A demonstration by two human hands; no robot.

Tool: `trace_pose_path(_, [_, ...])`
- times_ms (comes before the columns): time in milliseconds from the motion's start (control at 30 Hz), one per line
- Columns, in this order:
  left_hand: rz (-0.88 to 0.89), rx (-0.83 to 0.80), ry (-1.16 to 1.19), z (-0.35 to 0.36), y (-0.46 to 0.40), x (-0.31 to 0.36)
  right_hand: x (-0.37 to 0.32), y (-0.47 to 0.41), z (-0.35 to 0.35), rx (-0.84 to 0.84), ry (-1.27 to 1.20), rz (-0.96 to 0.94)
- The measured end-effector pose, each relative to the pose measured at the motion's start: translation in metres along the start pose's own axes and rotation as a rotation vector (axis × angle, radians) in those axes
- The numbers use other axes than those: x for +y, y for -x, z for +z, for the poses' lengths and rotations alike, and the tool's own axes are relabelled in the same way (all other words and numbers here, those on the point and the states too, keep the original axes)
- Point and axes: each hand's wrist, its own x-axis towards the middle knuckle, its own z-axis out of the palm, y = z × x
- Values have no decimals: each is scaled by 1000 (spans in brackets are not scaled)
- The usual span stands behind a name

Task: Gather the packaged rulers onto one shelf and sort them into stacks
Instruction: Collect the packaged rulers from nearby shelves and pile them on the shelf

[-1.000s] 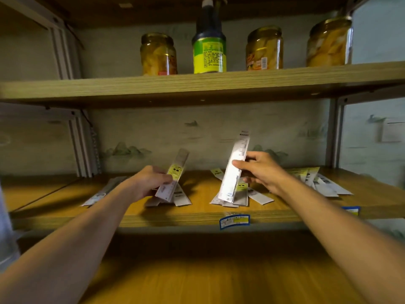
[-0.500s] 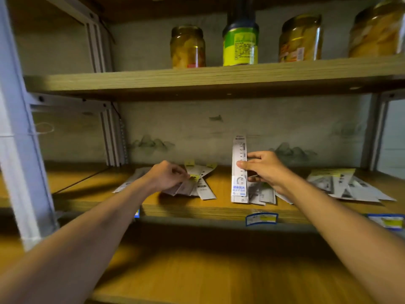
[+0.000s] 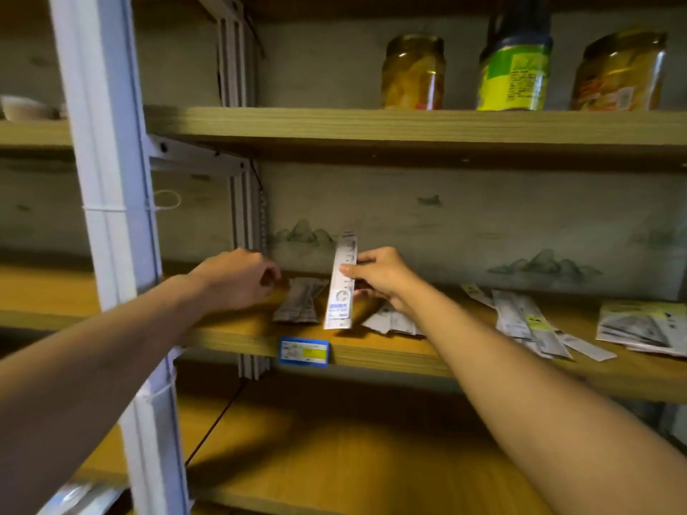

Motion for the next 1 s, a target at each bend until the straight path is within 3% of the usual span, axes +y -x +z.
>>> trace_pose_path(167, [1,-42,5,7,2,-34,0,-29,68,11,52,13])
trace_pose_path(333, [71,-48,70,16,-6,-42,19,-45,73,181,723,3])
trace_pose_path(467, [113,-21,135,18,-19,-36,19,-34,59,210,932,-66])
trace_pose_path(667, [123,31,242,20,-45,-2,15,7,-39,48,1135,-58])
trace_pose_path(1000, [175,47,306,20,-72,195,54,78,-220,207,1201,59])
